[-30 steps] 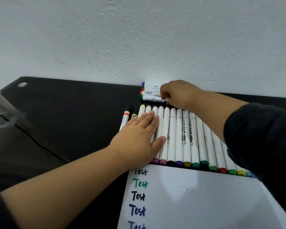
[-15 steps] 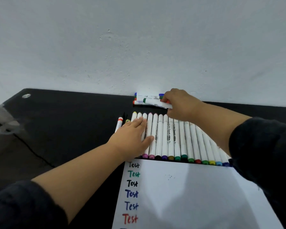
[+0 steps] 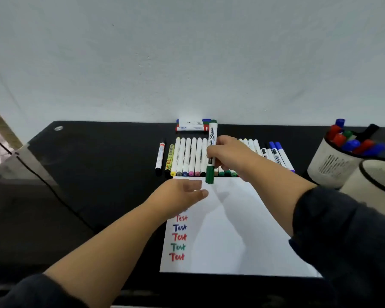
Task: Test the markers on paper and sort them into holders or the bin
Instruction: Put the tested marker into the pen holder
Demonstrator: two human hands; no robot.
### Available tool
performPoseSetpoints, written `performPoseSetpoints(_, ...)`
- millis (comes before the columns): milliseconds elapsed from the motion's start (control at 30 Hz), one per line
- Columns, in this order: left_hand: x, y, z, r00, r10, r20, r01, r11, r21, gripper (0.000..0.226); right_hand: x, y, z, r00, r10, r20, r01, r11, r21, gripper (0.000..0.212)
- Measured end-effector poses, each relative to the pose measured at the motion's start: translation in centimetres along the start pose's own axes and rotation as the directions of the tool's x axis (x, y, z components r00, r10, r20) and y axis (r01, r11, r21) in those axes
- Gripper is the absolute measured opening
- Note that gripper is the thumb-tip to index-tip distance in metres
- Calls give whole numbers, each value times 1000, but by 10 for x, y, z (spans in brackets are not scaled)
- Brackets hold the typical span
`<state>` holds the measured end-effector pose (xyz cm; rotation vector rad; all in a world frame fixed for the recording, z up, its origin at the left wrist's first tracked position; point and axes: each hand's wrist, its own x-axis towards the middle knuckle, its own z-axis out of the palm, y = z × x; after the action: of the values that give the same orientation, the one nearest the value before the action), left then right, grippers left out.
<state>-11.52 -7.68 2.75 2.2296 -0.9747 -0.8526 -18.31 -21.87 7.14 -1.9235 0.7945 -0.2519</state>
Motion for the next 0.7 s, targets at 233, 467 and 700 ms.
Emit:
performPoseSetpoints(233, -52, -1, 13, 996, -51, -72, 17, 912, -411, 20, -55, 3, 22, 997, 22, -67, -4, 966, 258, 14)
performPoseSetpoints(467, -78, -12, 31, 988, -95, -125, 14, 845, -535, 8, -90, 27, 46, 991, 64, -118, -17, 932, 361, 15)
performPoseSetpoints(700, -81, -26, 39, 974, -95, -208, 7, 920, -392, 23, -98, 47, 60, 975, 155, -160, -71, 897, 437, 23)
